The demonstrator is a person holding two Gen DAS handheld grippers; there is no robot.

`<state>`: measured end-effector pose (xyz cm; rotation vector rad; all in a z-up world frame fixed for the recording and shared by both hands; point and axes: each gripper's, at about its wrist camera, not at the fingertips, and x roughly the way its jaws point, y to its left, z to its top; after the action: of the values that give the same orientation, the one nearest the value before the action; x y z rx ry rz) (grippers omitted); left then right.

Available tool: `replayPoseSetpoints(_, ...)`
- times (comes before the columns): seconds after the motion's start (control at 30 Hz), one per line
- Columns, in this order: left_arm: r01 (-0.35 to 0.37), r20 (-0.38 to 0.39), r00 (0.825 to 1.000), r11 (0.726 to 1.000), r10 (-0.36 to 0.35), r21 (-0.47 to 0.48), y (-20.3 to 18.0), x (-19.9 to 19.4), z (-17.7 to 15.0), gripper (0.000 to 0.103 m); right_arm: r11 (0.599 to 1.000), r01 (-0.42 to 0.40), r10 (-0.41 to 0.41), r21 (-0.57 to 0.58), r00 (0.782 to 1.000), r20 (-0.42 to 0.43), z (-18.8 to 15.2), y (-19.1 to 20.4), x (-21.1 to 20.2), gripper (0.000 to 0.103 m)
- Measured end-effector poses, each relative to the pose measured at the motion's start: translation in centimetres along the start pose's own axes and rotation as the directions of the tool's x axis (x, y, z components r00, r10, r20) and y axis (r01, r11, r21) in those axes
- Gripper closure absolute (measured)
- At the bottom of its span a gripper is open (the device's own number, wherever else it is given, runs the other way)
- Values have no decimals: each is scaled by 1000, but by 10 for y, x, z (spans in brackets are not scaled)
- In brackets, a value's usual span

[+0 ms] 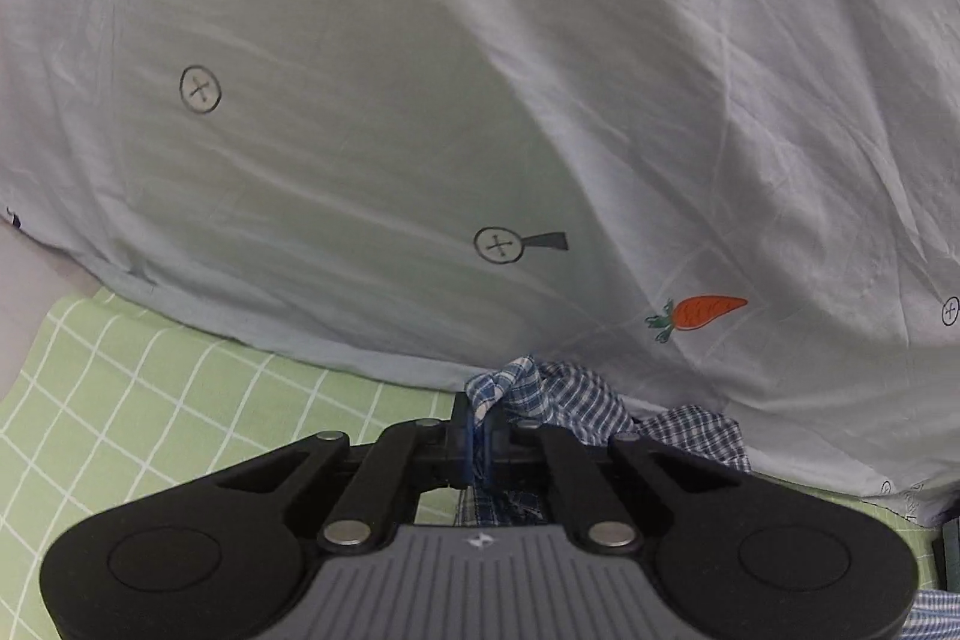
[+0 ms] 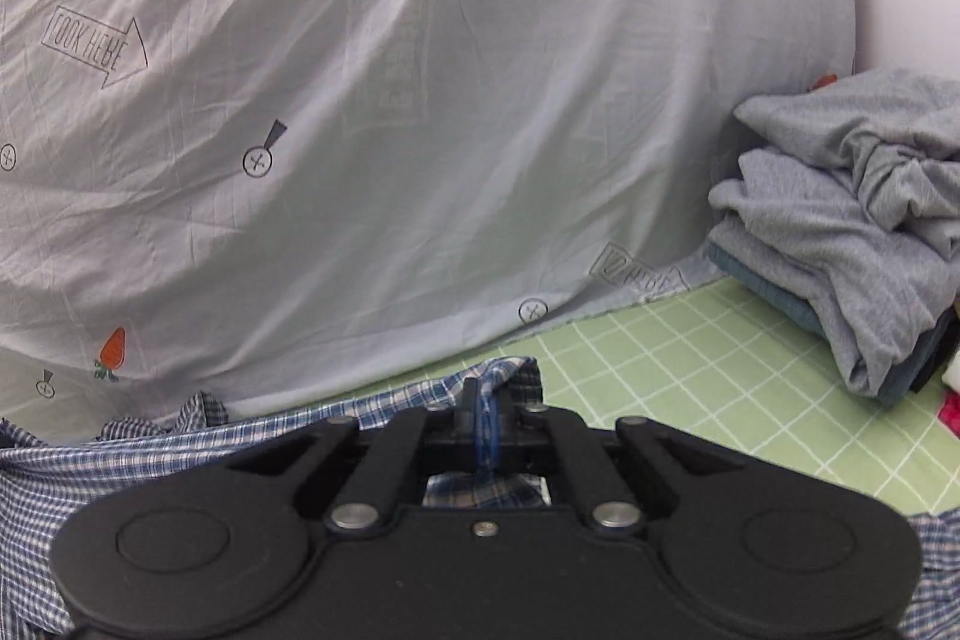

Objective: Fold clothes

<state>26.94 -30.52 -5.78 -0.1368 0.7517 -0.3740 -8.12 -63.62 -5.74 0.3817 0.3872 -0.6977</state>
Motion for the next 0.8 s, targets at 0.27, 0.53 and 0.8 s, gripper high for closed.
replayPoseSetpoints(0.27, -73, -80, 993, 991, 83, 114, -10, 50, -24, 98, 993, 83, -93, -89, 988, -121, -34, -4, 41, 101)
replayPoseSetpoints(0.53, -110, -179, 975, 987, 130, 119, -1, 95, -42, 84, 985, 153, -167, -76, 957, -236, -72, -24, 72, 100)
replayPoseSetpoints(0.8, -114, -120, 985, 991, 122, 73, 9, 68, -30, 53, 979, 202, -193, 6, 947, -256, -73, -35, 71, 67)
